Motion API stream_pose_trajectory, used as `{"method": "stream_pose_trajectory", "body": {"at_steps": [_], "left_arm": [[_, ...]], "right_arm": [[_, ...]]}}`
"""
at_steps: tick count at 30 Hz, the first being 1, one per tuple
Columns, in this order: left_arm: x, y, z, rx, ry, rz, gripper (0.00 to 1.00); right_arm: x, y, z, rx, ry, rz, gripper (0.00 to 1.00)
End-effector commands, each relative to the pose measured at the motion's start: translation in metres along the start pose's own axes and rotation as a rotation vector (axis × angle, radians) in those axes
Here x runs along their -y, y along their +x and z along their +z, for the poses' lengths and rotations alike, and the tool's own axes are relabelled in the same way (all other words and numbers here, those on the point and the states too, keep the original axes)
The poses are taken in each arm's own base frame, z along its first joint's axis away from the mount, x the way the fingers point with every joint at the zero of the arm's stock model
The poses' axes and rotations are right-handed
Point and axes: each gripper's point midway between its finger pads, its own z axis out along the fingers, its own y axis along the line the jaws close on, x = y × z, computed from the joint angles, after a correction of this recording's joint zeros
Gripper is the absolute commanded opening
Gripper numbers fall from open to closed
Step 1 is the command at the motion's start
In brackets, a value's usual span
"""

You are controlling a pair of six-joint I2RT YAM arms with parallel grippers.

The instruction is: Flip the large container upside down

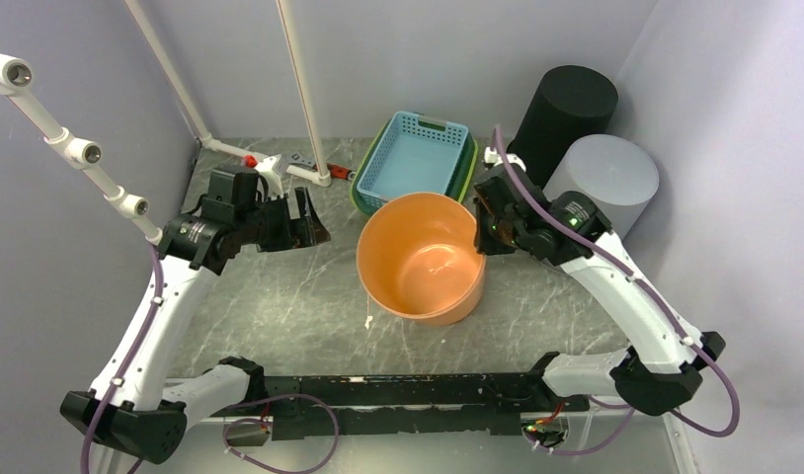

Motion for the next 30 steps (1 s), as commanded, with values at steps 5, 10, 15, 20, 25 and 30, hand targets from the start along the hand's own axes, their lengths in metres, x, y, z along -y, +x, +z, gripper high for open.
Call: {"method": "stream_pose_trajectory", "body": {"at_steps": [5, 10, 15, 20, 25, 30], "left_arm": [[-0.006, -0.012, -0.016, 0.089, -0.055, 0.0, 0.91], [-0.006, -0.008, -0.017, 0.083, -0.049, -0.002, 0.92], [0.004, -0.009, -0.016, 0.079, 0.0, -0.014, 0.91], [0.046, -0.011, -0.001, 0.06, 0.255, -0.086, 0.89], [0.053, 0.0, 0.034, -0.018, 0.325, -0.148, 0.85], [0.088, 0.008, 0.048, -0.024, 0.458, -0.129, 0.83]], "right_arm": [[0.043, -0.011, -0.044, 0.06, 0.152, -0.02, 0.0], [0.046, -0.013, -0.038, 0.052, 0.188, -0.031, 0.0], [0.044, -0.017, -0.033, 0.049, 0.21, -0.036, 0.0], [0.035, -0.014, -0.016, 0.0, 0.231, -0.053, 0.0], [0.028, -0.012, -0.005, -0.03, 0.239, -0.066, 0.0], [0.019, -0.011, 0.002, -0.051, 0.232, -0.098, 0.0]]}}
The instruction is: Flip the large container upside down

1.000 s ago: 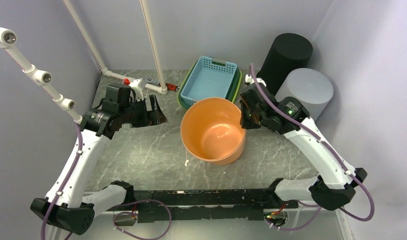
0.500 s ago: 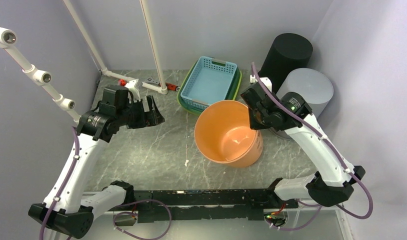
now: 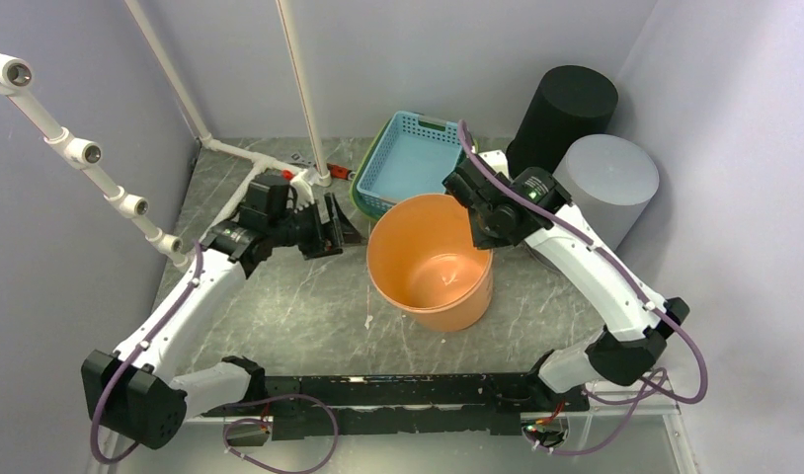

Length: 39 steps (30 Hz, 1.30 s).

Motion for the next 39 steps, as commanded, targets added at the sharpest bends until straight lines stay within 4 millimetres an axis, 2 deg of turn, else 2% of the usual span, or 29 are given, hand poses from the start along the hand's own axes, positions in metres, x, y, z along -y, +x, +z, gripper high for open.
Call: {"method": "stream_pose_trajectory", "body": {"at_steps": [1, 4, 7, 8, 12, 13, 17, 21, 23, 25, 28, 31, 34, 39], "left_arm": [[0.054, -0.002, 0.009, 0.028, 0.209, 0.061, 0.82], [0.054, 0.006, 0.014, 0.007, 0.18, 0.089, 0.76], [0.041, 0.013, 0.017, -0.009, 0.109, 0.103, 0.56], [0.031, 0.016, 0.02, -0.022, 0.064, 0.108, 0.41], [-0.004, 0.029, 0.028, -0.047, -0.071, 0.083, 0.07], [-0.009, 0.031, 0.03, -0.044, -0.075, 0.071, 0.03], [-0.022, 0.039, 0.037, -0.021, -0.08, 0.046, 0.03], [-0.033, 0.043, 0.038, -0.006, -0.106, 0.05, 0.03], [-0.043, 0.046, 0.038, -0.008, -0.137, 0.061, 0.03], [-0.052, 0.05, 0.039, -0.019, -0.16, 0.083, 0.03], [-0.064, 0.059, 0.042, -0.047, -0.19, 0.092, 0.03], [-0.079, 0.068, 0.048, -0.059, -0.217, 0.079, 0.03], [-0.091, 0.076, 0.052, -0.064, -0.235, 0.067, 0.03], [-0.11, 0.088, 0.061, -0.077, -0.264, 0.052, 0.03]], "right_arm": [[-0.011, -0.012, -0.007, 0.04, -0.038, 0.02, 0.0], [-0.013, -0.013, -0.006, 0.037, -0.036, 0.017, 0.0], [-0.015, -0.014, -0.007, 0.034, -0.048, 0.015, 0.0], [-0.016, -0.015, -0.009, 0.039, -0.057, 0.02, 0.0], [-0.023, -0.023, -0.023, 0.068, -0.131, 0.042, 0.02], [-0.026, -0.026, -0.028, 0.081, -0.165, 0.047, 0.04], [-0.056, -0.027, -0.042, 0.108, -0.376, 0.055, 0.18], [-0.081, -0.017, -0.043, 0.078, -0.511, 0.064, 0.34], [-0.089, -0.014, -0.043, 0.073, -0.557, 0.07, 0.41], [-0.095, -0.016, -0.049, 0.087, -0.607, 0.084, 0.51], [-0.104, -0.023, -0.07, 0.137, -0.725, 0.084, 0.64], [-0.106, -0.028, -0.087, 0.196, -0.802, 0.089, 0.74], [-0.097, -0.03, -0.094, 0.244, -0.803, 0.11, 0.8], [-0.069, -0.03, -0.081, 0.312, -0.675, 0.17, 0.88]]}}
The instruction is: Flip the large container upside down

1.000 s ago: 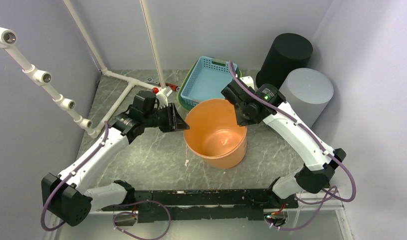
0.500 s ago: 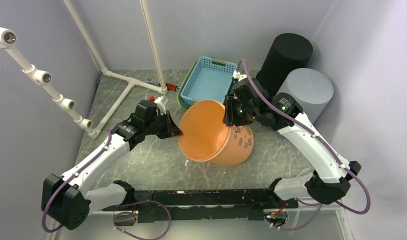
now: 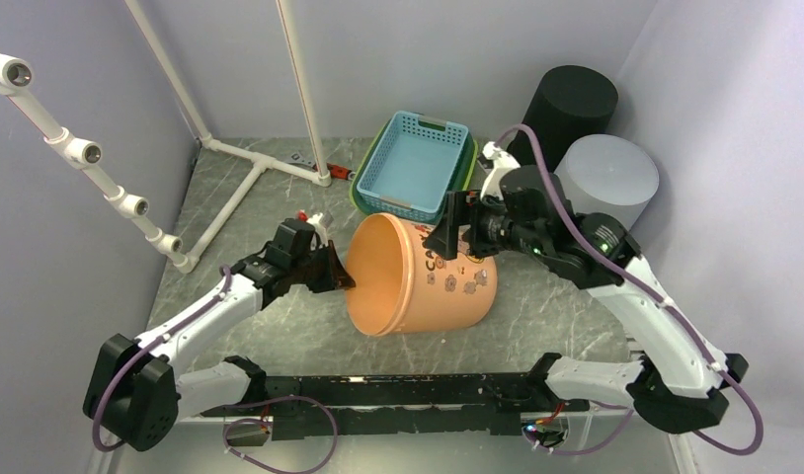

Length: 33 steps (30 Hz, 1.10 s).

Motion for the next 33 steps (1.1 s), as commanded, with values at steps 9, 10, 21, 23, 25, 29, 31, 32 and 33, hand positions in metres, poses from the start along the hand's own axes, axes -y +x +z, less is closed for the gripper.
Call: {"method": "stream_pose_trajectory", "body": {"at_steps": [9, 10, 21, 23, 25, 29, 31, 32, 33], "left_arm": [[-0.054, 0.038, 0.04, -0.097, -0.15, -0.067, 0.03], [-0.057, 0.039, 0.041, -0.096, -0.162, -0.077, 0.03], [-0.066, 0.037, 0.035, -0.137, -0.265, -0.076, 0.12], [-0.066, 0.037, 0.033, -0.143, -0.275, -0.076, 0.17], [-0.064, 0.035, 0.031, -0.143, -0.268, -0.074, 0.16], [-0.062, 0.032, 0.028, -0.137, -0.274, -0.071, 0.25], [-0.062, 0.03, 0.026, -0.138, -0.284, -0.068, 0.3], [-0.062, 0.029, 0.025, -0.138, -0.29, -0.069, 0.33], [-0.061, 0.028, 0.025, -0.136, -0.291, -0.068, 0.36]], "right_arm": [[0.042, 0.027, 0.031, 0.006, 0.115, -0.071, 0.87], [0.042, 0.033, 0.037, -0.008, 0.099, -0.082, 0.87], [0.069, 0.061, 0.077, -0.177, 0.244, -0.096, 0.81], [0.074, 0.066, 0.08, -0.191, 0.269, -0.088, 0.81], [0.078, 0.071, 0.083, -0.205, 0.284, -0.078, 0.81], [0.082, 0.077, 0.086, -0.217, 0.302, -0.06, 0.8], [0.083, 0.078, 0.087, -0.218, 0.303, -0.051, 0.8], [0.082, 0.079, 0.087, -0.22, 0.302, -0.048, 0.8], [0.082, 0.08, 0.087, -0.222, 0.301, -0.046, 0.8]]}}
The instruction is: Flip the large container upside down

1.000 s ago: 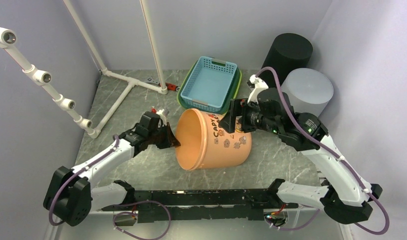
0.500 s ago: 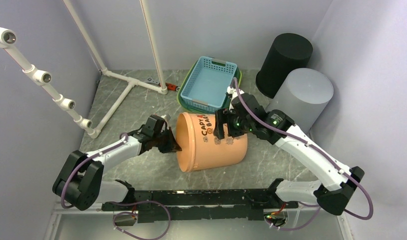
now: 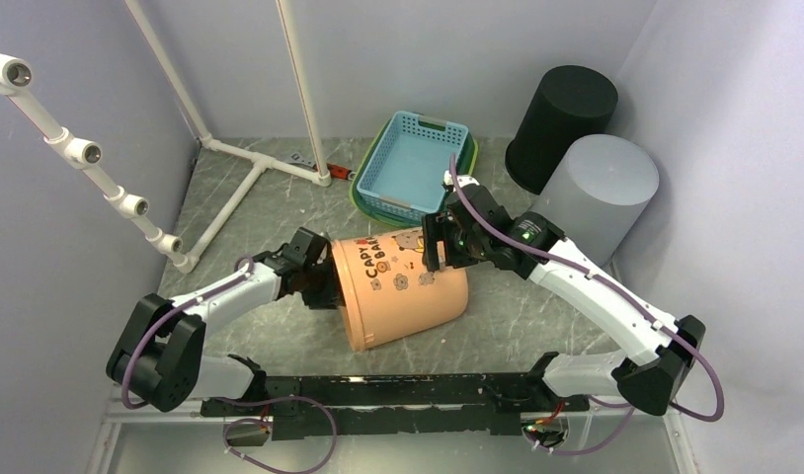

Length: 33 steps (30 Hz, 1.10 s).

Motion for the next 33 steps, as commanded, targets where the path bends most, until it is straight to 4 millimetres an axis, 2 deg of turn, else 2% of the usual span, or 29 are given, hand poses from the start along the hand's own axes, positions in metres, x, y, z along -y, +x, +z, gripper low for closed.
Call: {"method": "stream_pose_trajectory", "body": {"at_steps": [1, 6, 9, 13, 17, 20, 23, 26, 29, 33], "left_arm": [[0.005, -0.016, -0.01, 0.04, -0.026, 0.034, 0.39], [0.007, -0.022, -0.022, 0.062, -0.043, 0.025, 0.45], [0.007, -0.025, -0.033, 0.077, -0.06, 0.022, 0.54], [-0.003, -0.026, -0.054, 0.101, -0.135, -0.029, 0.67], [-0.006, -0.034, -0.085, 0.182, -0.172, -0.085, 0.81], [-0.016, -0.036, -0.107, 0.229, -0.232, -0.114, 0.84], [-0.035, -0.034, -0.134, 0.285, -0.33, -0.18, 0.84], [-0.04, -0.036, -0.165, 0.367, -0.346, -0.242, 0.84], [-0.026, -0.049, -0.205, 0.489, -0.249, -0.233, 0.84], [0.042, -0.077, -0.25, 0.615, 0.084, -0.084, 0.85]], "right_arm": [[0.008, 0.024, 0.013, -0.091, 0.047, 0.023, 0.8], [0.008, 0.027, 0.016, -0.109, 0.052, 0.028, 0.8], [0.011, 0.027, 0.016, -0.106, 0.072, 0.035, 0.8], [0.016, 0.028, 0.019, -0.11, 0.098, 0.037, 0.81], [0.015, 0.029, 0.025, -0.109, 0.098, 0.038, 0.81], [0.016, 0.03, 0.026, -0.113, 0.106, 0.042, 0.81], [0.014, 0.027, 0.026, -0.107, 0.098, 0.047, 0.81], [0.01, 0.026, 0.027, -0.106, 0.083, 0.048, 0.81], [0.009, 0.025, 0.027, -0.113, 0.082, 0.05, 0.8], [0.007, 0.024, 0.025, -0.106, 0.074, 0.055, 0.8]]}}
